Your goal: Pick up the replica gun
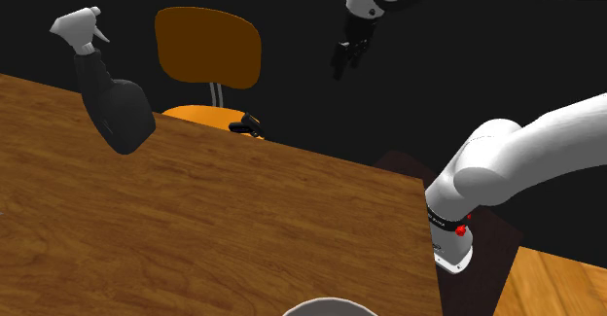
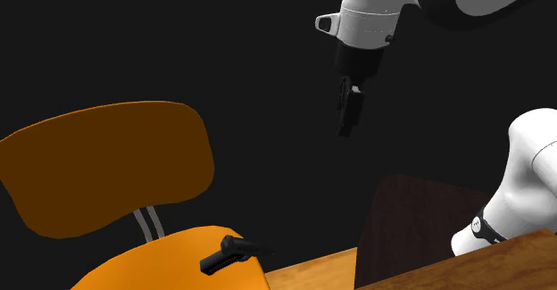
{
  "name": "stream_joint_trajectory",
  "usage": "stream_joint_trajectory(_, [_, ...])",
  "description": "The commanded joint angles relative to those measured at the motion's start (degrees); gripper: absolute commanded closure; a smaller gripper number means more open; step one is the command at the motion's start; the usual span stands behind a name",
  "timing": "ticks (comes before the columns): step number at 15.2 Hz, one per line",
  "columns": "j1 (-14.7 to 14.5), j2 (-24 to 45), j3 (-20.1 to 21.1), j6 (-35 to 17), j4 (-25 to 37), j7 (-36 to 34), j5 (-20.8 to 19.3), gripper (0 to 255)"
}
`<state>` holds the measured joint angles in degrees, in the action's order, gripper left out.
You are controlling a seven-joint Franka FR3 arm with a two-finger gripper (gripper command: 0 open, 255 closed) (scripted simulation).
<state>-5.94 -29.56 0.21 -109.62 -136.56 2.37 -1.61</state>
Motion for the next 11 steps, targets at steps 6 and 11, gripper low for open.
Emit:
stream_joint_trajectory(6, [-3.33,12.59,2.51,-8.81,3.13,2.69,0.47,0])
stream_joint_trajectory(11, [-5.43,21.95,4.64,-13.67,7.1,4.11,0.09,0])
